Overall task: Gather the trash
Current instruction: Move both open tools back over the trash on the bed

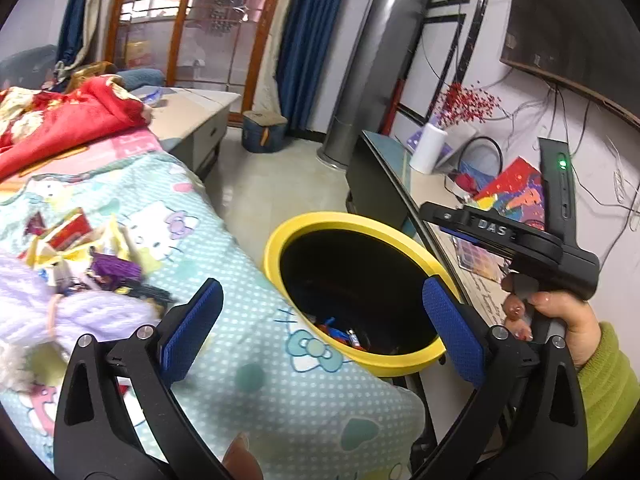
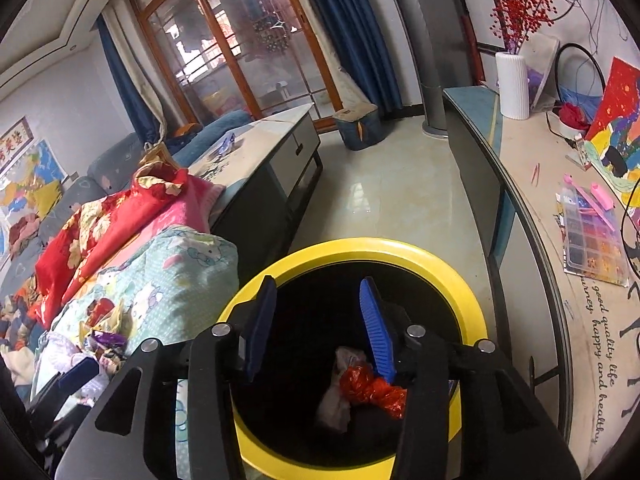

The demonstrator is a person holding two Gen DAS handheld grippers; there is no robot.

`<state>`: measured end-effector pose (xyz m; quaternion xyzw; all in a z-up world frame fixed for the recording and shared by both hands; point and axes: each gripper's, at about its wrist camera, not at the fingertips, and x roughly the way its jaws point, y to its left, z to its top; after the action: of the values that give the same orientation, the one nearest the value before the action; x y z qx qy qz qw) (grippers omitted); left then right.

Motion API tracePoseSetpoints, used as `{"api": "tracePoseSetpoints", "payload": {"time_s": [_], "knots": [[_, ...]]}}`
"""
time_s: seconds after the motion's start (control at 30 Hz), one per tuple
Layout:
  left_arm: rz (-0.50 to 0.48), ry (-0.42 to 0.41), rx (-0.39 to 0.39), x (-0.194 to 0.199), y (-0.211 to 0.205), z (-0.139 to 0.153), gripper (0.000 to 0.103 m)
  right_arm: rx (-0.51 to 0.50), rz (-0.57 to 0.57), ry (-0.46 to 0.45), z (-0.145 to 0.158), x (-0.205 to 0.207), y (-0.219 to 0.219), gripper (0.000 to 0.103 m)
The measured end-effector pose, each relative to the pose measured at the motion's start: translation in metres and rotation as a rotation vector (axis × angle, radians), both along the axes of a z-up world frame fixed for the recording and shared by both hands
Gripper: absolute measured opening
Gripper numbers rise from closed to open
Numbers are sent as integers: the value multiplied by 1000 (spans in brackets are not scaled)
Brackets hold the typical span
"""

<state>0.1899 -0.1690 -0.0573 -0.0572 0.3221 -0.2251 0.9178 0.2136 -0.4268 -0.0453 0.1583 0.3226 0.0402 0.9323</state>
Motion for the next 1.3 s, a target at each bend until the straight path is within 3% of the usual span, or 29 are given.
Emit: {"api": "tracePoseSetpoints", "payload": {"time_s": [0.7, 1.3], "knots": [[117, -72, -39, -21, 49, 34, 92, -48, 64, -77, 37, -19, 37, 59], [215, -104, -60, -34, 93, 47, 92, -77, 203, -112, 56, -34, 93, 59]]}}
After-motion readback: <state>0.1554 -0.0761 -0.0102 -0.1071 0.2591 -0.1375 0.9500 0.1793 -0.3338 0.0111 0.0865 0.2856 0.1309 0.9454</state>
